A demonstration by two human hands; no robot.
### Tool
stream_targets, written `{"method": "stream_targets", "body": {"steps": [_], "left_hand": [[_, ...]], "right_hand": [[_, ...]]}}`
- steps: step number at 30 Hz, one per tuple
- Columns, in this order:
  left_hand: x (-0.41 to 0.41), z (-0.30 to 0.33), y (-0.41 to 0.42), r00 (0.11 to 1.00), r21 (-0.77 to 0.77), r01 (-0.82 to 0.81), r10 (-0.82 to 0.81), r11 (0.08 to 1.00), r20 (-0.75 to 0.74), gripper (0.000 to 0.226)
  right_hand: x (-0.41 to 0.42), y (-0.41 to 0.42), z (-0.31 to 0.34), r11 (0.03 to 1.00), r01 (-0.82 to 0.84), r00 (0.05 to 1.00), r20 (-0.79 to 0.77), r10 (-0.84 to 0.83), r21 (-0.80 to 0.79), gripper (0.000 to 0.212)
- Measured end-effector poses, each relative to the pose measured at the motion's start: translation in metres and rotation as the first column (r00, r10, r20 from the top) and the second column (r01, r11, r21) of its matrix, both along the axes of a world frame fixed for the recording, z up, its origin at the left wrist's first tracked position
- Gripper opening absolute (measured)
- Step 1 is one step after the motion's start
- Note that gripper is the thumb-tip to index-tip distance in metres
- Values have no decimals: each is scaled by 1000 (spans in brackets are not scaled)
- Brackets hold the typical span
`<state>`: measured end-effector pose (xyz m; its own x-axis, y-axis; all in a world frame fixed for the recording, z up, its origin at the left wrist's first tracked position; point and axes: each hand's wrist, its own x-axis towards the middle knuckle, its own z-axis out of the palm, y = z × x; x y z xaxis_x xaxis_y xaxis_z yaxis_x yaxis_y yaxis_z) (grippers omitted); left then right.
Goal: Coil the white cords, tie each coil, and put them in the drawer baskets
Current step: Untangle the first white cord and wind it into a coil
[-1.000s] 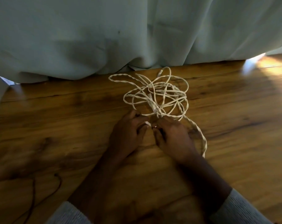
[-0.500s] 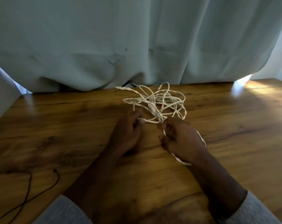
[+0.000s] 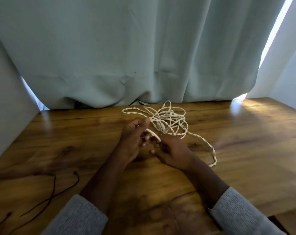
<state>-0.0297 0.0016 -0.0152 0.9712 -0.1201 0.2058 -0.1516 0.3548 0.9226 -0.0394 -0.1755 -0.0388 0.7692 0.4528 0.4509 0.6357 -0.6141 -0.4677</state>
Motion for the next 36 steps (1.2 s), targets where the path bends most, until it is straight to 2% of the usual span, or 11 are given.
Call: {"method": "stream_targets", "body": {"steps": [3, 5, 8, 10, 14, 18, 20, 23, 28, 32, 36], "left_hand": [[-7, 7, 19, 1000, -5, 4, -4, 1000, 11, 17], [-7, 4, 40, 998, 276, -31, 17, 961, 53, 23], [-3, -4, 56, 993, 657, -122, 90, 744, 82, 22], [-2, -4, 52, 989, 666, -130, 145, 734, 34, 22], [0, 5, 38, 933, 534, -61, 238, 843, -270, 50], [5, 0, 47, 881, 545, -183, 383, 818, -279, 22], [10, -2, 54, 880, 570, -273, 440, 775, -177, 10], [15, -1, 60, 860, 666, -467, 475, 582, 187, 4], [12, 2, 62, 761, 518, -607, 254, 603, 597, 11], [6, 9, 57, 692, 438, -622, 195, 649, 695, 14], [3, 9, 55, 675, 365, -651, 287, 666, 679, 13]], "right_hand": [[-6, 12, 2, 1000, -19, 999, 42, 19, -9, 10], [-8, 16, 5, 1000, 26, 997, 77, -26, 9, 18], [-10, 19, 5, 996, 61, 992, 106, -68, 69, 30], [-12, 26, 4, 998, 29, 994, 100, -35, 56, 35], [-14, 35, 5, 988, -146, 986, 68, 150, -59, 45], [-11, 40, 3, 937, -339, 940, 18, 341, -85, 51], [-8, 42, 1, 934, -356, 934, -23, 355, -15, 51], [1, 42, 4, 978, -168, 982, 102, 156, 121, 41], [24, 60, 36, 941, 101, 950, 249, -188, 324, 35], [44, 87, 52, 922, 143, 983, 54, -174, 360, 63], [65, 89, 39, 951, 259, 959, 71, -274, 167, 28]]}}
